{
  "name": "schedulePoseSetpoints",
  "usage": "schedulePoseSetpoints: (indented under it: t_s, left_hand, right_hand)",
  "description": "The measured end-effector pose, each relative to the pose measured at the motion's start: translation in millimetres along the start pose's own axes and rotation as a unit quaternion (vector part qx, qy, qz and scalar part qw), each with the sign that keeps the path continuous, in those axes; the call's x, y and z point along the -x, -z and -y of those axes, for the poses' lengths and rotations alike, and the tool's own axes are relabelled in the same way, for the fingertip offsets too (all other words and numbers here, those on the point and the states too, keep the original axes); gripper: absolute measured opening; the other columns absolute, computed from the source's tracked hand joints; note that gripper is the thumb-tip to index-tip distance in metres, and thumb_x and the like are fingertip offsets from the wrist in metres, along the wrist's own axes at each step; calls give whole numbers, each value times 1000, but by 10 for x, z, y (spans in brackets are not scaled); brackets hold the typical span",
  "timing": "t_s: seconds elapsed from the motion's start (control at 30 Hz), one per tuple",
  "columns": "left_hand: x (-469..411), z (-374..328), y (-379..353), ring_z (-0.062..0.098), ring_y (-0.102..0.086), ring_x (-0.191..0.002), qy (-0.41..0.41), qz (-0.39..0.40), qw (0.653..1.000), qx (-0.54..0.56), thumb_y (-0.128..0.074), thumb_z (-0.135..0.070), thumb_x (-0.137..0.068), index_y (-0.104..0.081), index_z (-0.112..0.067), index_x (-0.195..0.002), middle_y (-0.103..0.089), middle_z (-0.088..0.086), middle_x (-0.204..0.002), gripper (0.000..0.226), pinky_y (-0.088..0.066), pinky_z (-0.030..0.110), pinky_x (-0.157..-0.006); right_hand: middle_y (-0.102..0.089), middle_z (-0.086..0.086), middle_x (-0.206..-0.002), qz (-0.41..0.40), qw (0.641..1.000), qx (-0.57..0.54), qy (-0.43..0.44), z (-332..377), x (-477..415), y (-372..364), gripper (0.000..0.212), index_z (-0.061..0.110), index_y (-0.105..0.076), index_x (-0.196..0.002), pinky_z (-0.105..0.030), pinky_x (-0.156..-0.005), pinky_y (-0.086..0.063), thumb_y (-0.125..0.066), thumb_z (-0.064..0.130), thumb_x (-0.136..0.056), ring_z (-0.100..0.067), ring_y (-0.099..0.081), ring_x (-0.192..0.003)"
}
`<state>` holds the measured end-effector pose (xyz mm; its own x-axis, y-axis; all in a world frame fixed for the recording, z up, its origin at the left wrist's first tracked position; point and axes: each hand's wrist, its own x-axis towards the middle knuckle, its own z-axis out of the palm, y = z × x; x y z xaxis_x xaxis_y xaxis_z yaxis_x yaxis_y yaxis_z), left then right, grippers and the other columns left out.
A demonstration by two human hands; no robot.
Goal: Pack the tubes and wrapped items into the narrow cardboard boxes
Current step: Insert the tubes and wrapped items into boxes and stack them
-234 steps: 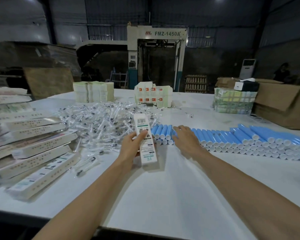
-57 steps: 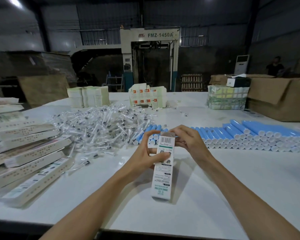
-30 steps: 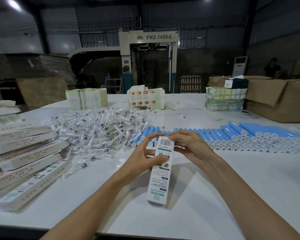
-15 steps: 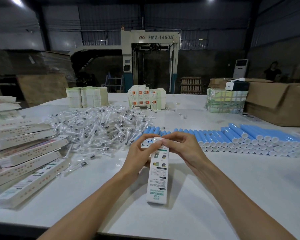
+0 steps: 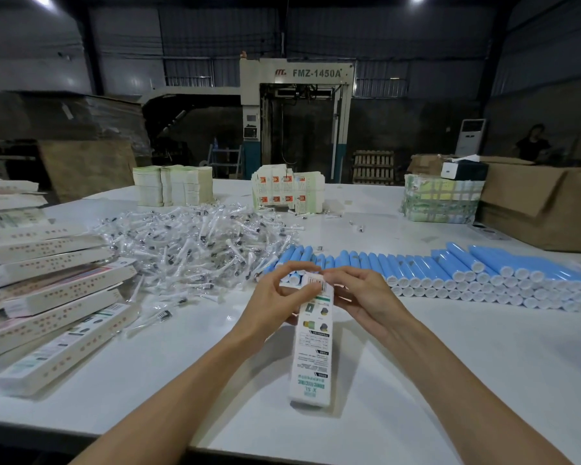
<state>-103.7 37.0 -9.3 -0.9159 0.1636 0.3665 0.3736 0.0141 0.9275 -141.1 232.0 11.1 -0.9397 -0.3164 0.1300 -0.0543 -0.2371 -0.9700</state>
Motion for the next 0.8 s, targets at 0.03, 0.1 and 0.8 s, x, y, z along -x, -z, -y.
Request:
schedulePoseSetpoints:
  t_s: [0.03, 0.1, 0.8]
  left_hand:
    - [-1, 9, 1, 32, -82, -89, 0, 11, 1000, -8, -80, -42, -97, -69, -34, -128, -83, 15, -94, 33, -64, 37, -66]
    - [-11, 22, 5, 32, -82, -88, 2, 26, 1000, -14, -80, -42, -96, -69, -32, -127, -83, 15, -93, 34, -63, 35, -66]
    - [-23, 48, 43, 30, -78, -81, 52, -61, 996, 47, -86, -41, -88, -75, -26, -111, -81, 20, -96, 29, -59, 35, -66]
  right_hand:
    - [-77, -22, -102, 1, 1000, 9, -17, 13, -3, 7, 8, -2, -79, -90, -33, -79, -62, -73, 3, -89, -31, -76, -93]
    - [-77, -21, -98, 17, 998, 13, -51, 52, -4, 36, 9, 0, -78, -81, -35, -81, -62, -72, -1, -87, -29, -75, -89]
    - [-79, -16, -104, 36, 991, 99, 86, -35, 15, 10, 15, 7, -83, -101, -42, -102, -57, -82, 12, -88, -31, -76, -106]
